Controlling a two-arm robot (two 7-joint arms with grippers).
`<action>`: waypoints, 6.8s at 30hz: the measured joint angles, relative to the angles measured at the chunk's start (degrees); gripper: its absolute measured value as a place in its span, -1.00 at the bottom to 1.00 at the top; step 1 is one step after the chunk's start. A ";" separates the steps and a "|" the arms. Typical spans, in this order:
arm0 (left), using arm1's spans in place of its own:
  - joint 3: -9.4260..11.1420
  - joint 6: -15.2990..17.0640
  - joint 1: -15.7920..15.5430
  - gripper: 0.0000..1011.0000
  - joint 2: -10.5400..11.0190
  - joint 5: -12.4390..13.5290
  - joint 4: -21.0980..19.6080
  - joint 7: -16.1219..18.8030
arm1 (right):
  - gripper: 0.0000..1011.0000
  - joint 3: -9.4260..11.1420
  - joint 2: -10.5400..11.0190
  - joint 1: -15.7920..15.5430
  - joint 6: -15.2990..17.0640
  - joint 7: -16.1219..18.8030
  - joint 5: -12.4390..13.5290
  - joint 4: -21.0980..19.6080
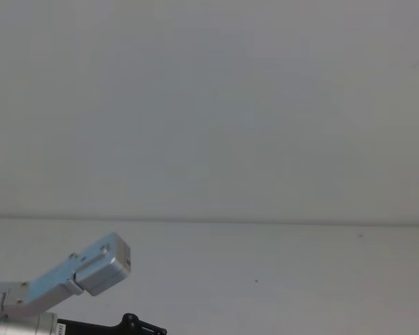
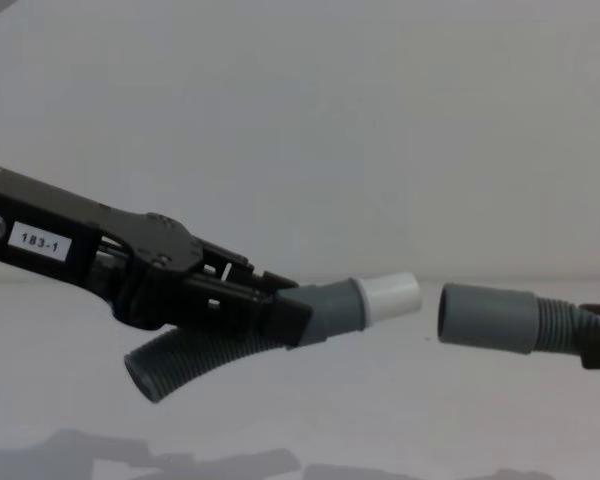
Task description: Use both hands to pick up one end of the pipe from the table, align the ends, and insert them.
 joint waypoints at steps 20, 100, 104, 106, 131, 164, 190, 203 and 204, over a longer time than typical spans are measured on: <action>0.43 0.02 -0.42 -0.35 0.62 -1.68 -0.43 0.24 | -0.88 -1.13 0.41 1.24 -0.13 0.01 1.05 0.03; 5.19 0.93 -3.97 -0.35 2.46 -6.28 1.04 -1.61 | -0.88 -5.34 3.26 6.64 -0.80 5.26 9.00 2.05; 5.53 0.89 -4.34 -0.35 2.69 -6.49 1.22 -2.24 | -0.88 -5.78 3.84 7.25 -1.22 6.81 9.50 2.19; 5.67 0.89 -4.52 -0.35 2.80 -6.56 1.29 -2.48 | -0.88 -5.93 4.07 7.46 -1.30 7.43 9.67 2.21; 7.14 1.76 -5.88 -0.35 5.54 -7.82 -0.04 -4.77 | -0.90 -6.65 7.41 8.89 -1.29 10.77 11.57 2.09; 7.92 1.29 -6.06 -0.35 8.24 -9.39 -0.24 -5.03 | -0.90 -9.17 7.57 11.61 0.58 9.98 11.48 4.34; 10.18 1.31 -8.30 -0.35 7.18 -9.52 1.92 -5.72 | -0.90 -10.65 7.23 13.67 0.78 10.01 11.59 5.00; 11.01 1.34 -9.13 -0.35 6.83 -9.67 2.53 -5.64 | -0.90 -11.35 7.35 14.21 0.67 9.94 11.99 4.80; 11.12 1.34 -9.25 -0.35 6.79 -9.70 2.62 -5.62 | -0.90 -11.44 7.36 14.24 0.66 9.91 12.03 4.72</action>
